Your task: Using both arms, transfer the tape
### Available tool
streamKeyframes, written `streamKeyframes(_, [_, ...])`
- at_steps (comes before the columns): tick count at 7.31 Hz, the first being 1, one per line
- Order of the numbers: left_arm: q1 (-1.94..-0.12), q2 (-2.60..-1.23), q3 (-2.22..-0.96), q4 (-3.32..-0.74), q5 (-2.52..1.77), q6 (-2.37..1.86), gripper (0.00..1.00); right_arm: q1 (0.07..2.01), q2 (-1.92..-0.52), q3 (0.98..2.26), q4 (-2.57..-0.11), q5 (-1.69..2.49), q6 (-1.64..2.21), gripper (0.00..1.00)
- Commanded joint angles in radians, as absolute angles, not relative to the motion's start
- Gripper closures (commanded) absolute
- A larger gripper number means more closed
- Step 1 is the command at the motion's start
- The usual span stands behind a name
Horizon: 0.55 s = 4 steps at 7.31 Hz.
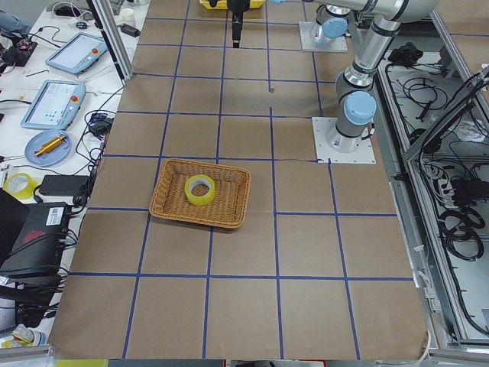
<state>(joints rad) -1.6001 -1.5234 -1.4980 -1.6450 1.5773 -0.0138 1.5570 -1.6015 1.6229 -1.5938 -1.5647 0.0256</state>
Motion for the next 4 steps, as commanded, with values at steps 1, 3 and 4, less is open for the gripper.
streamKeyframes(1, [-1.592,-1.525,-1.503,-1.564,1.578,-0.008,0.0,1.557,-1.601,1.623,-1.594,-1.565,0.026,0.0])
streamKeyframes(3, [-1.594,-1.525,-1.512,-1.513,1.583,-0.008,0.0,1.557,-1.601,1.623,-1.594,-1.565,0.025,0.0])
streamKeyframes(4, [-1.591,-1.525,-1.511,-1.511,1.583,-0.006,0.0,1.557,-1.601,1.623,-1.594,-1.565,0.025,0.0])
